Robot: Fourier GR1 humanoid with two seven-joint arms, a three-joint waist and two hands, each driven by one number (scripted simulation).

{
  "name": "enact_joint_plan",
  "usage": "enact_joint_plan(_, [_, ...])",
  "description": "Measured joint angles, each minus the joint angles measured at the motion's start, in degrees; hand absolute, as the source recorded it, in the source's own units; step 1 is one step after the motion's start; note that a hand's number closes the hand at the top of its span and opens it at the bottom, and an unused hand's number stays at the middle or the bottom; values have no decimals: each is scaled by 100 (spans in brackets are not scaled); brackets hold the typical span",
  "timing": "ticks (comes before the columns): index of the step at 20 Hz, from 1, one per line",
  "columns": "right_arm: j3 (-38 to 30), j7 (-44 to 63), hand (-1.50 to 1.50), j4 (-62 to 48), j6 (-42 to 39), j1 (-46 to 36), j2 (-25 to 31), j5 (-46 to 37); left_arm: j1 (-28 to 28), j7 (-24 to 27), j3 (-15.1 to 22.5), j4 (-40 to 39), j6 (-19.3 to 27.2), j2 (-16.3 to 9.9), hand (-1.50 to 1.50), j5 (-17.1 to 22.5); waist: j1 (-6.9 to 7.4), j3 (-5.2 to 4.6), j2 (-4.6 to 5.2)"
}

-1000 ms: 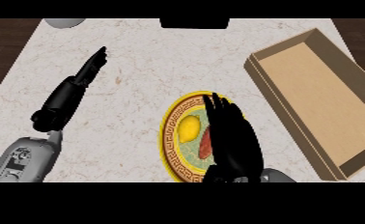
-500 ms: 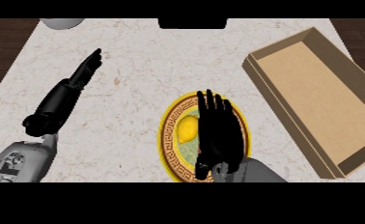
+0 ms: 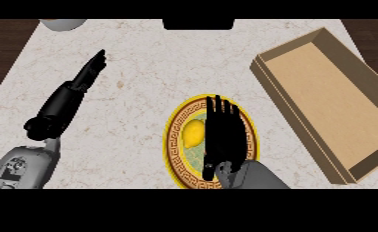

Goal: Pick the sweet potato from the plate and place it in the cardboard box

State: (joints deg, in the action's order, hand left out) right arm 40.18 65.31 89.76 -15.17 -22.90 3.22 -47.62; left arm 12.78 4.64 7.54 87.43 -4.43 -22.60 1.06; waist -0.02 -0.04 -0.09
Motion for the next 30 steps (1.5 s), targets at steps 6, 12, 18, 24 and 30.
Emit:
enact_joint_plan(6, [-144,-236,-150,-218,-12,211,-157,-233,38,40,-86,-91,-110,84,0,-78,2,2,5])
enact_joint_plan(12, [-289,-348,-150,-496,36,399,-190,-457,-75,97,-129,-52,-134,181,0,-203,8,2,5])
enact_joint_plan(18, [-468,-461,-150,-599,48,603,-197,-667,-65,-31,-253,37,-214,247,0,-243,5,3,4])
enact_joint_plan(24, [-480,-720,150,-875,134,708,-255,-759,-57,5,-379,36,-338,347,0,-402,8,3,6])
enact_joint_plan(30, [-486,-1177,150,-1148,282,461,-233,-1198,38,-65,-463,-13,-434,483,0,-518,8,3,6])
